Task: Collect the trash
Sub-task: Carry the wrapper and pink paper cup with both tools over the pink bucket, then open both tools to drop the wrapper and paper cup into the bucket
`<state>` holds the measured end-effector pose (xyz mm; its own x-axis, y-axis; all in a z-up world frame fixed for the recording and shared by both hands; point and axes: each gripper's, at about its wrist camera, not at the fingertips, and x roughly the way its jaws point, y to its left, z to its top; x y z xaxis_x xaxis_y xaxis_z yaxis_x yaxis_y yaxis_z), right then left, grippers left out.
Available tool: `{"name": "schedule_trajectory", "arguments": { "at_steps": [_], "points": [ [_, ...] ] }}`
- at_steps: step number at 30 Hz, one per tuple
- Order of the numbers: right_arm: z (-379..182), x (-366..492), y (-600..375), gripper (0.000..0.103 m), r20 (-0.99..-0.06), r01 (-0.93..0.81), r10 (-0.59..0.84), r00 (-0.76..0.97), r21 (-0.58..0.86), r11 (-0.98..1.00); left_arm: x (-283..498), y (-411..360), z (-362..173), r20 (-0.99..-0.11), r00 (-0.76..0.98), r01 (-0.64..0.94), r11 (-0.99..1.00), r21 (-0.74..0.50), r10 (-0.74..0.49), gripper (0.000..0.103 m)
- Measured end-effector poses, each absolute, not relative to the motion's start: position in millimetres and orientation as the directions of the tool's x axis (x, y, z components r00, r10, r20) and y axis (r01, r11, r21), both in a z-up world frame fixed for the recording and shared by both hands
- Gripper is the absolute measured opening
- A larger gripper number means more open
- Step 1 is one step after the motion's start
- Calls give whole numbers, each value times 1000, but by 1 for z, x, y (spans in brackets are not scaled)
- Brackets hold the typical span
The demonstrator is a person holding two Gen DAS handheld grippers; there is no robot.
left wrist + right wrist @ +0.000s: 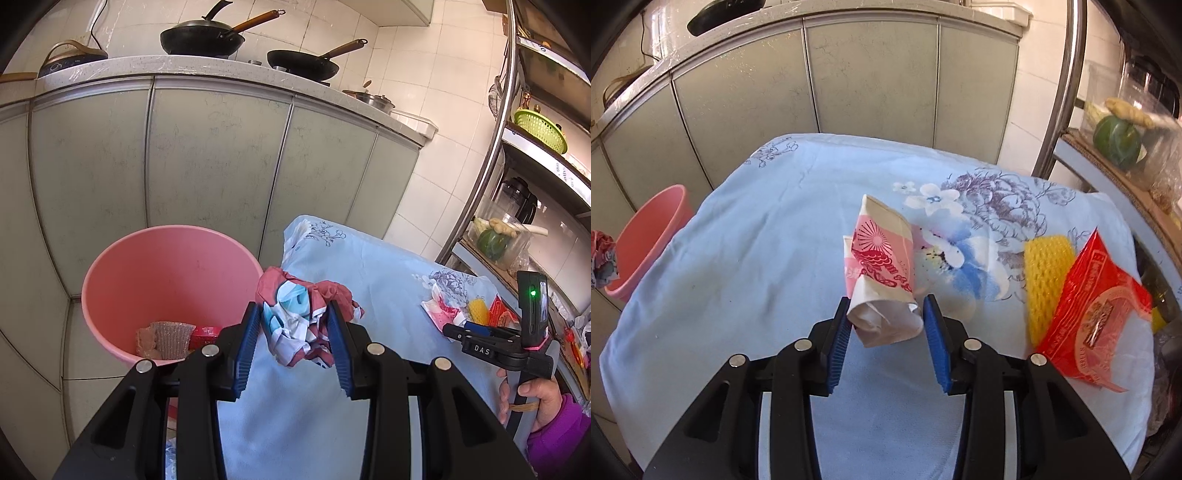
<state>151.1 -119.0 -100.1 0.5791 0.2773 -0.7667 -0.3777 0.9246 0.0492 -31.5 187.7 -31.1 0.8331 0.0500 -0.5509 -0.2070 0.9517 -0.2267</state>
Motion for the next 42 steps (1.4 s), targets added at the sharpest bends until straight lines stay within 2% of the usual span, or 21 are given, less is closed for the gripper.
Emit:
{"name": "schedule_trajectory", "arguments": {
  "at_steps": [11,28,42],
  "points": [
    [-77,137,-111,39,-707,-428,363,607,95,899,-30,186,-33,-556,828,-229,947,-227,67,37],
    [-14,109,-8,38,-590,-669,591,550,112,734,-33,218,-27,-543,825,-326,916,-233,156,37],
    [-24,98,90,38,-625,-787,644,441,74,612,-24,269,-39,-559,772,-471,863,-182,303,37]
  ]
}}
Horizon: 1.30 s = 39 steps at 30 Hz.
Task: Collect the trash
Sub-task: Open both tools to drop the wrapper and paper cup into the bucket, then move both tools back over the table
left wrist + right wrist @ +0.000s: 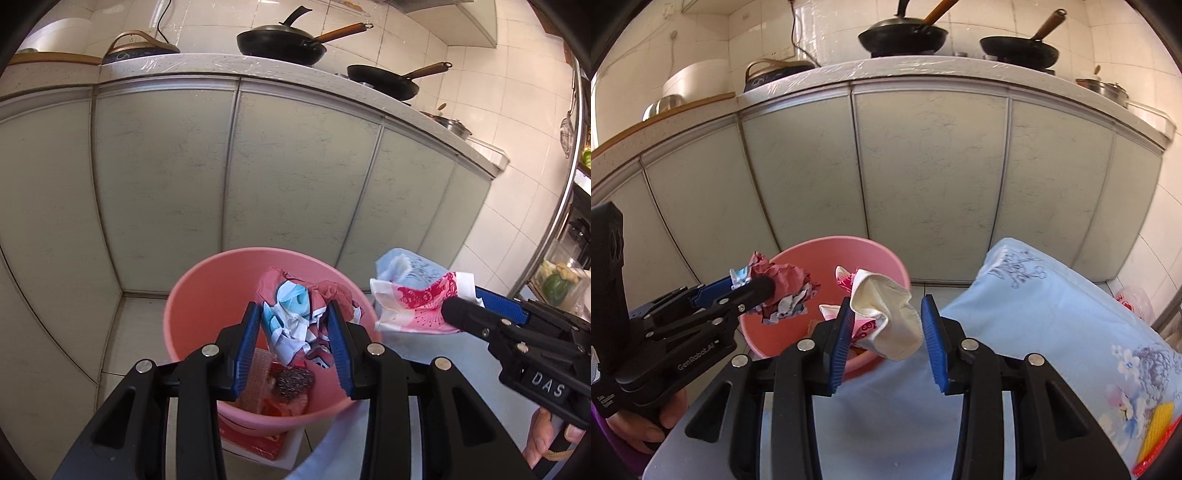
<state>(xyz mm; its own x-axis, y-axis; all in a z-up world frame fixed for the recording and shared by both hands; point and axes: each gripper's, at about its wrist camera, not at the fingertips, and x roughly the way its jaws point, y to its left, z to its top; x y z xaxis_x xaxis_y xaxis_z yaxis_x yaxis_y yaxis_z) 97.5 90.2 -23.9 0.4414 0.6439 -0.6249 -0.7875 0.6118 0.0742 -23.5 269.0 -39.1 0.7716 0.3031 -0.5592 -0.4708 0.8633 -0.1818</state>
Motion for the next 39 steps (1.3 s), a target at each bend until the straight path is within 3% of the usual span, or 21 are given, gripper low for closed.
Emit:
{"name": "schedule_trajectory", "arguments": {
  "at_steps": [19,26,29,39],
  "points": [
    [-64,110,146,38,-726,-808,595,345,92,582,-3,304,-71,-637,690,-543,828,-142,343,42],
    [-63,110,145,39,-717,-815,610,337,102,571,-2,299,-69,-635,687,-539,834,-118,354,50],
    [-62,110,144,47,-717,-820,611,335,97,564,-2,297,-67,-630,691,-534,838,-113,355,54],
    [-52,99,128,47,-690,-816,628,360,94,570,-10,293,-56,-613,696,-543,833,-108,374,60]
  ]
}}
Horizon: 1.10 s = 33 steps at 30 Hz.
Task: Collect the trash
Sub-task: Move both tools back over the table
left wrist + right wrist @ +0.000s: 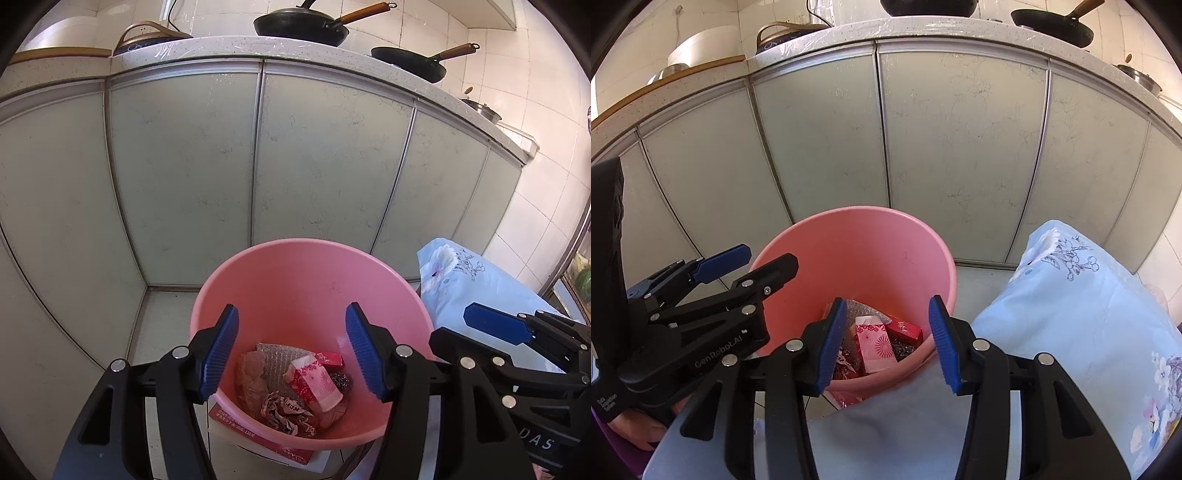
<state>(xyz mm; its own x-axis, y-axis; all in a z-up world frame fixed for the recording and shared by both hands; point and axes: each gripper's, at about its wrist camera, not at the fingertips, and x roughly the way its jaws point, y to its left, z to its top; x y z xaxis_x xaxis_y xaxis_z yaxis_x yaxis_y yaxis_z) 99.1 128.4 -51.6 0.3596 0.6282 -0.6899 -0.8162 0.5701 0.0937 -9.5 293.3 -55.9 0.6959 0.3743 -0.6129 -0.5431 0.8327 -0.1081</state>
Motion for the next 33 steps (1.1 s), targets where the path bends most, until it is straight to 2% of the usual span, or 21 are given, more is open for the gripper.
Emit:
{"name": "schedule_trajectory", "arguments": {
  "at_steps": [18,33],
  "points": [
    [-38,85,38,47,-660,-739,613,434,130,662,-18,243,-12,-552,762,-449,890,-75,338,61],
    [-56,53,-51,47,-681,-667,551,483,122,735,-14,177,-9,-586,799,-260,956,-134,135,61]
  ]
}}
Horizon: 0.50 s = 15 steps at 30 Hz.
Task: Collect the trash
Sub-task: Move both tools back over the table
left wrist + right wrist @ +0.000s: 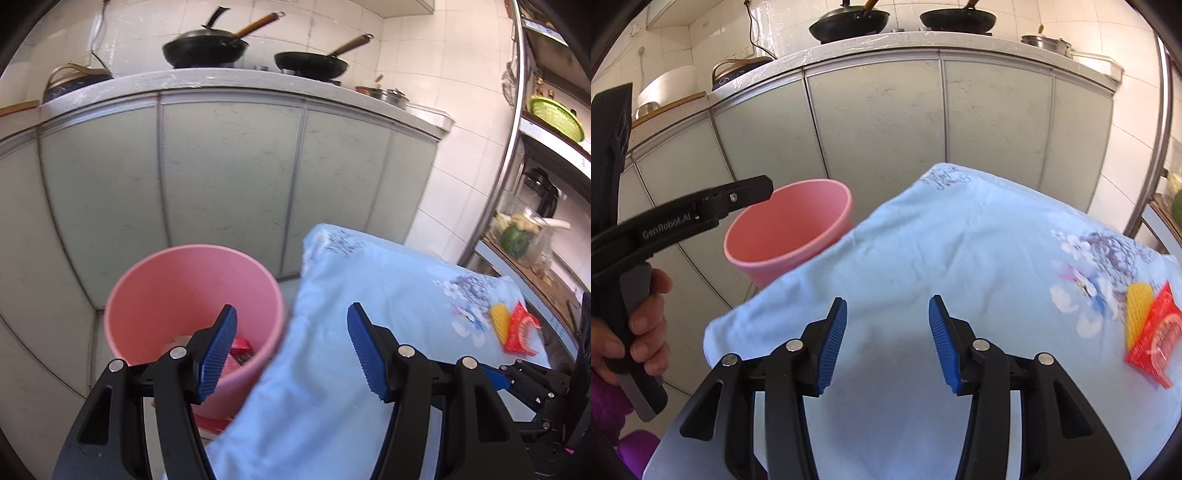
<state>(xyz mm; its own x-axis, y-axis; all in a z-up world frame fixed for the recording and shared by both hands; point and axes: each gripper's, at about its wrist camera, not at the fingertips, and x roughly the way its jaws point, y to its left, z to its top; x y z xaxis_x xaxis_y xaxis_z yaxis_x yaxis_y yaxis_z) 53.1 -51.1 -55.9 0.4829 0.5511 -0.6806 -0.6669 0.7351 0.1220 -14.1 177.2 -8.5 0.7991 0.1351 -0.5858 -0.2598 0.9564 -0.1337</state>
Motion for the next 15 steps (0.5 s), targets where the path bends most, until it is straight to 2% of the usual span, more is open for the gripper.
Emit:
{"name": "schedule_trajectory", "arguments": {
  "at_steps": [6,11,15],
  "points": [
    [-64,54,-102,47,-682,-567,469,561,96,818,-5,145,-14,-602,798,-156,974,-162,27,61],
    [-54,78,-164,47,-637,-372,334,695,79,925,3,119,-16,-610,792,-83,985,-152,-27,61],
    [-55,103,-205,47,-640,-227,230,733,89,970,9,106,-18,-619,784,-53,989,-141,-47,61]
  ]
}}
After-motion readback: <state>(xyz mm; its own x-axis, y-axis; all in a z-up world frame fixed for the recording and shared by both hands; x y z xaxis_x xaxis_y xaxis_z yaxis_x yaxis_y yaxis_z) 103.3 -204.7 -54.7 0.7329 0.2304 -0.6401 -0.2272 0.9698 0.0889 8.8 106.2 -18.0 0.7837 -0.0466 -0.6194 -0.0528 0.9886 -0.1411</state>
